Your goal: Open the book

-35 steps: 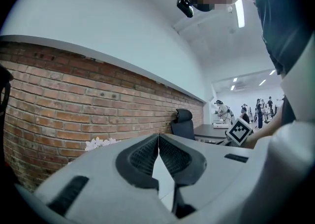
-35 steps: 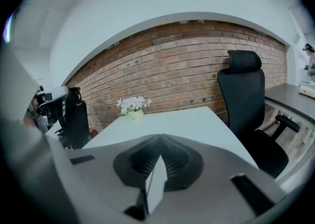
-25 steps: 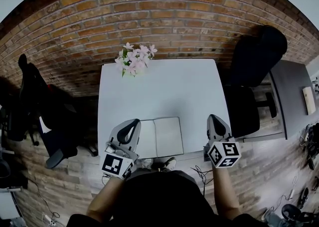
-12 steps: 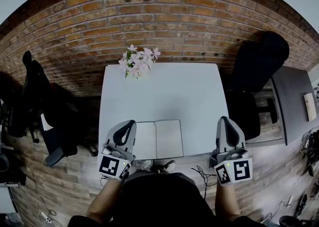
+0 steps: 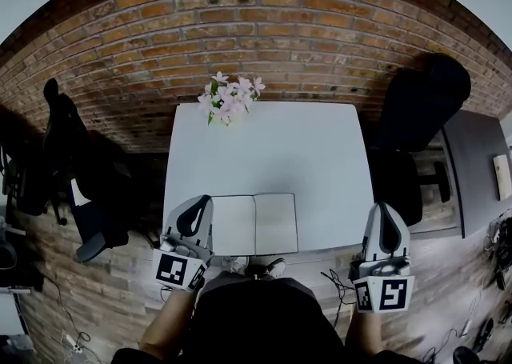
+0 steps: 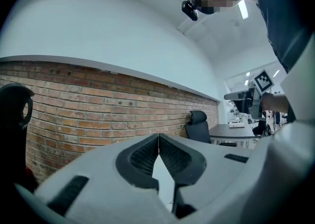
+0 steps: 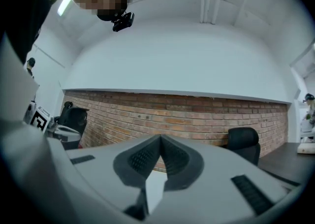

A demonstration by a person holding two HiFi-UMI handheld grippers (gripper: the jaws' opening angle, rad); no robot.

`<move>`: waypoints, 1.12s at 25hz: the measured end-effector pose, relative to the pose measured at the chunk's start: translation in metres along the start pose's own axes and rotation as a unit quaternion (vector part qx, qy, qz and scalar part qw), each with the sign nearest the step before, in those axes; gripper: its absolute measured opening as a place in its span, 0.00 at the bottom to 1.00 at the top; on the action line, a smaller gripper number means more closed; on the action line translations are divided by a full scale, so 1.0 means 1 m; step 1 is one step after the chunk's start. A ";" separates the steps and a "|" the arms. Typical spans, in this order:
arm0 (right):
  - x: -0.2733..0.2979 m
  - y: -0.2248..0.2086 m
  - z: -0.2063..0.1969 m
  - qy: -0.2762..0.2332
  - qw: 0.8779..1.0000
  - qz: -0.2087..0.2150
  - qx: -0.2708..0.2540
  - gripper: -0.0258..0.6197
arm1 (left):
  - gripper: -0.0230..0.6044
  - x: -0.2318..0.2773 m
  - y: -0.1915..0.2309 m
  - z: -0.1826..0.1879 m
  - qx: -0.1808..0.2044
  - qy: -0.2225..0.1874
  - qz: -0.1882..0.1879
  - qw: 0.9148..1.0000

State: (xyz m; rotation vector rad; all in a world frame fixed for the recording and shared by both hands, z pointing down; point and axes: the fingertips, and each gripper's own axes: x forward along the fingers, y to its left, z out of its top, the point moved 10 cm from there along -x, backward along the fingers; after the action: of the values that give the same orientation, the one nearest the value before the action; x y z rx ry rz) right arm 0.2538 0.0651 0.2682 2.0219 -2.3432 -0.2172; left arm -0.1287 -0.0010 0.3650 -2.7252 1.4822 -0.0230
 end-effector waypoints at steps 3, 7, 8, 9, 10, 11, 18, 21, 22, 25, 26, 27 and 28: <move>0.003 0.001 -0.002 0.002 1.000 0.003 0.003 0.06 | 0.08 -0.005 0.002 0.001 0.002 0.003 0.007 1.000; 0.006 0.003 -0.005 0.004 1.000 0.006 0.003 0.06 | 0.08 -0.009 0.004 0.003 0.004 0.002 0.012 1.000; 0.006 0.004 -0.006 0.006 1.000 0.007 0.004 0.06 | 0.08 -0.010 0.005 0.003 0.005 0.003 0.012 1.000; 0.007 0.005 -0.007 0.008 1.000 0.008 0.004 0.06 | 0.08 -0.011 0.005 0.003 0.005 0.003 0.013 1.000; 0.007 0.006 -0.009 0.010 1.000 0.009 0.006 0.06 | 0.08 -0.013 0.006 0.002 0.005 0.003 0.013 1.000; 0.007 0.007 -0.010 0.013 1.000 0.010 0.007 0.06 | 0.08 -0.014 0.006 0.002 0.005 0.004 0.013 1.000; 0.004 0.012 -0.012 0.017 1.000 0.005 -0.001 0.06 | 0.08 -0.016 0.008 0.001 0.011 0.006 0.008 1.000; 0.002 0.012 -0.013 0.014 1.000 0.001 -0.001 0.06 | 0.08 -0.016 0.006 0.004 0.010 0.006 0.006 1.000; 0.002 0.013 -0.012 0.014 1.000 0.000 -0.001 0.06 | 0.08 -0.017 0.006 0.005 0.006 0.007 0.007 1.000; 0.002 0.014 -0.010 0.013 1.000 0.001 -0.001 0.06 | 0.08 -0.019 0.007 0.006 0.007 0.005 0.007 1.000; 0.002 0.014 -0.010 0.012 1.000 0.001 -0.001 0.06 | 0.08 -0.019 0.006 0.007 0.007 0.004 0.006 1.000; 0.001 0.014 -0.009 0.012 1.000 0.001 0.000 0.06 | 0.08 -0.019 0.006 0.007 0.009 0.002 0.005 1.000; 0.001 0.014 -0.009 0.011 1.000 0.000 0.000 0.06 | 0.08 -0.019 0.007 0.008 0.013 0.000 0.004 1.000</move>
State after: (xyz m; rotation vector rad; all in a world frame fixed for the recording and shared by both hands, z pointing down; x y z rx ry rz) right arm 0.2408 0.0657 0.2787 2.0134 -2.3310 -0.1937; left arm -0.1446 0.0119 0.3573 -2.6991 1.4832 -0.0413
